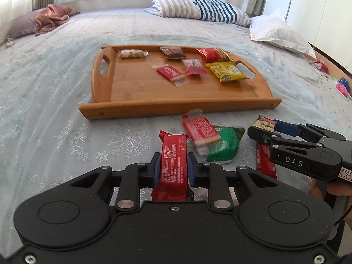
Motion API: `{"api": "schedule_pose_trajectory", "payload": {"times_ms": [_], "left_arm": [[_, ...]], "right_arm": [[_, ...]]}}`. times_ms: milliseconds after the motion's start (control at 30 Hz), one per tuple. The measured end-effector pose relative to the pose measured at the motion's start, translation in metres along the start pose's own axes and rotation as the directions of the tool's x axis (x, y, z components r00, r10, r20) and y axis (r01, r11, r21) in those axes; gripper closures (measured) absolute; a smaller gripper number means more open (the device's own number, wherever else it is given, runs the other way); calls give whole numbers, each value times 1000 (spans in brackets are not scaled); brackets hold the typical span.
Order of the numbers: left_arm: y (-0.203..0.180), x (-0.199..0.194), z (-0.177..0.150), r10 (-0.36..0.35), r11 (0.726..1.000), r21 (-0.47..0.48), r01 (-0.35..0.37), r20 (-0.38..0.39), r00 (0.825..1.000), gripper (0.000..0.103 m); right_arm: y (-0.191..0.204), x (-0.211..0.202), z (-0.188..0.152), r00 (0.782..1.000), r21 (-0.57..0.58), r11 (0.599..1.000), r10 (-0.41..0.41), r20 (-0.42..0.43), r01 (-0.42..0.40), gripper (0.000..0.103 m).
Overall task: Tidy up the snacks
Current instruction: 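Close the left gripper on the red bar while the right gripper grasps the gold packet, then carry the red bar and gold packet over the wooden tray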
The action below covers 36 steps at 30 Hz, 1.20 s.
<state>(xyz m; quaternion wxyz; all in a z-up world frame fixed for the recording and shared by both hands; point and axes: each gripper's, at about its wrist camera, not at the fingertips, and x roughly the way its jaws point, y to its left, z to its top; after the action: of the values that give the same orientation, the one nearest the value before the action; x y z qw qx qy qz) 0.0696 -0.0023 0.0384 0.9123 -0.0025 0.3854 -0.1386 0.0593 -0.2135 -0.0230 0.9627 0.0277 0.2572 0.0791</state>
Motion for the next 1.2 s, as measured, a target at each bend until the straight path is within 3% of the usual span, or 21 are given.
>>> {"api": "schedule_pose_trajectory", "payload": {"times_ms": [500, 933, 1200], "left_arm": [[17, 1, 46, 32, 998, -63, -27, 91, 995, 80], [46, 36, 93, 67, 986, -157, -48, 113, 991, 80], [65, 78, 117, 90, 976, -207, -71, 87, 992, 80]], "right_arm": [[7, -4, 30, 997, -15, 1000, 15, 75, -14, 39], [10, 32, 66, 998, -3, 1000, 8, 69, -8, 39], [32, 62, 79, 990, -104, 987, 129, 63, -122, 39]]}}
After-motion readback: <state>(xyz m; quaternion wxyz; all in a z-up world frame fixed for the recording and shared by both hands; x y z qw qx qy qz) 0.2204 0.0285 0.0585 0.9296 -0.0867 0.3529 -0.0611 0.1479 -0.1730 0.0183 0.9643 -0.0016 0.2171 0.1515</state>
